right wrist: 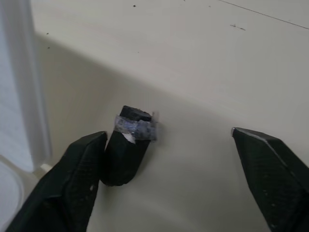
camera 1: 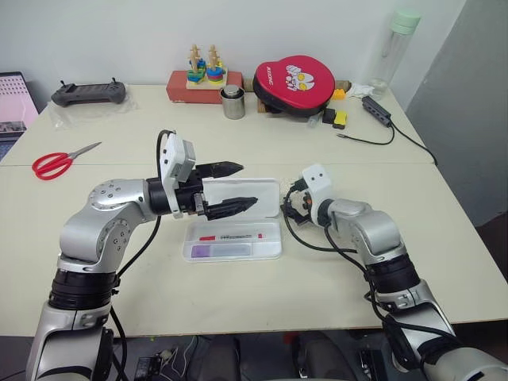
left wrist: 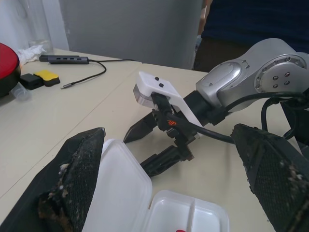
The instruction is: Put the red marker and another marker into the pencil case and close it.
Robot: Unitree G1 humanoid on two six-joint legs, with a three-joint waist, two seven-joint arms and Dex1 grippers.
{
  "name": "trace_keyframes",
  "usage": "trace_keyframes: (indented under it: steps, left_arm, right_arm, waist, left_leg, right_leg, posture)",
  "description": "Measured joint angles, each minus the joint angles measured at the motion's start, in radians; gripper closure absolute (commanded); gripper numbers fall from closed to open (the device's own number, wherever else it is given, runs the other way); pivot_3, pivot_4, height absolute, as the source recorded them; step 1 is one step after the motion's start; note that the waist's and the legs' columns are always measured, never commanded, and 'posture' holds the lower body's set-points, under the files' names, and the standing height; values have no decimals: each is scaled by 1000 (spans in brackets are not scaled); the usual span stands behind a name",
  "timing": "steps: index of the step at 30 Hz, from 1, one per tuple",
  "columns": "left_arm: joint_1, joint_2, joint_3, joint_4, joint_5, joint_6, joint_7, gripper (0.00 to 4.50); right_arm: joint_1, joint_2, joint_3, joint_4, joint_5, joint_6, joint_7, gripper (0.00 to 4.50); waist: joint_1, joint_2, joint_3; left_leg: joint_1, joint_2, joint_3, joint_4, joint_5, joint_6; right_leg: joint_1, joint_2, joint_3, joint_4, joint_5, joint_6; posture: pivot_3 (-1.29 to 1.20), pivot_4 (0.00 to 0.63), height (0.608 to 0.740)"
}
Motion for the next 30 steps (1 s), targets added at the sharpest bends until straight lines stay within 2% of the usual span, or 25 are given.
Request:
trace_keyframes:
  steps: [15,20,30]
  left_arm:
    - [-22,-14,-1,17,1,-5,8,0]
    - [-23,-15,-2,29,3,-6,7,0]
    - [-29,-19,-4,31,4,-7,8,0]
  right_arm:
    - [2,-16,2,-31,1,-2,4,4312]
    - [8,-64,-46,-40,-3,29,-9,4457]
    - [9,-42,-55,-58,2,52,-20,4457]
  waist:
    - [13,0,0]
    - [12,0,0]
    - [2,0,0]
  left_leg:
    - [0,0,0,2,0,0]
    - [0,0,0,2,0,0]
    - [0,0,0,0,0,0]
  right_leg:
    - [1,0,0,0,1,2]
    - [0,0,0,0,1,1]
    - [0,0,0,0,0,0]
  posture:
    - [0,150,740]
    - [0,150,740]
    - [0,150,740]
